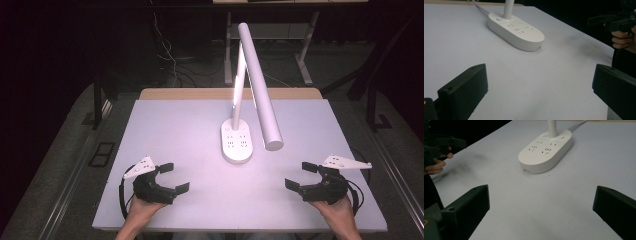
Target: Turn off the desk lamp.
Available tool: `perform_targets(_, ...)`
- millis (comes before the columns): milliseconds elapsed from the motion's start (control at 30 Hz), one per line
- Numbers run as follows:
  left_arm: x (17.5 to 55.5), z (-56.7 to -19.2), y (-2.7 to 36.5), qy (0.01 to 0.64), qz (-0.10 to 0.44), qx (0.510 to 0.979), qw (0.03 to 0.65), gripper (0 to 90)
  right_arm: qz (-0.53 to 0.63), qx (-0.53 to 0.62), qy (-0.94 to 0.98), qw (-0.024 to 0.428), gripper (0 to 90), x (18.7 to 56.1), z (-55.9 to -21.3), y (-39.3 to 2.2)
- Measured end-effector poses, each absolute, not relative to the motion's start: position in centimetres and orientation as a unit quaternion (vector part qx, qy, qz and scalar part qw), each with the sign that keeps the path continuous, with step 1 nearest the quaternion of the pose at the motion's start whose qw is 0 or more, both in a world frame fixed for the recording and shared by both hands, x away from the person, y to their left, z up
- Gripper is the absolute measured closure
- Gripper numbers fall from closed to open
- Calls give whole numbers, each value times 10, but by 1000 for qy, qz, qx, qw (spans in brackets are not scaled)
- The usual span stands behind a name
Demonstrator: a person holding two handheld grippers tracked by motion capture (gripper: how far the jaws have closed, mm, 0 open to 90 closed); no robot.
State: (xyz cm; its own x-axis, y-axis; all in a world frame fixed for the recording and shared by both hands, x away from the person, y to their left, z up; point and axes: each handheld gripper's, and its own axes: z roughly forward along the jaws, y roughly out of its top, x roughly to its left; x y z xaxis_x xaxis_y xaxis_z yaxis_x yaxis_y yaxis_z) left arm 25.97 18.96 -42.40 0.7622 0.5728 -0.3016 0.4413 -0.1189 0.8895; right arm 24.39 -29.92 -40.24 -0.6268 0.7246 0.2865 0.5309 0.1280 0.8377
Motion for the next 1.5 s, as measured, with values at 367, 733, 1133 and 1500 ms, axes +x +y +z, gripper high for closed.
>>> perform_targets(367,259,-423,190,340,61,747,568,0,510,423,745,83,8,243,-403,-299)
perform_targets(733,258,-423,189,338,63,749,567,0,506,432,742,80,8,241,-403,-301)
perform_targets(1133,257,-423,191,344,65,743,571,0,496,438,746,75,8,239,-402,-300)
perform_targets(1500,257,-423,191,343,63,745,569,0,488,433,755,64,8,247,-392,-297)
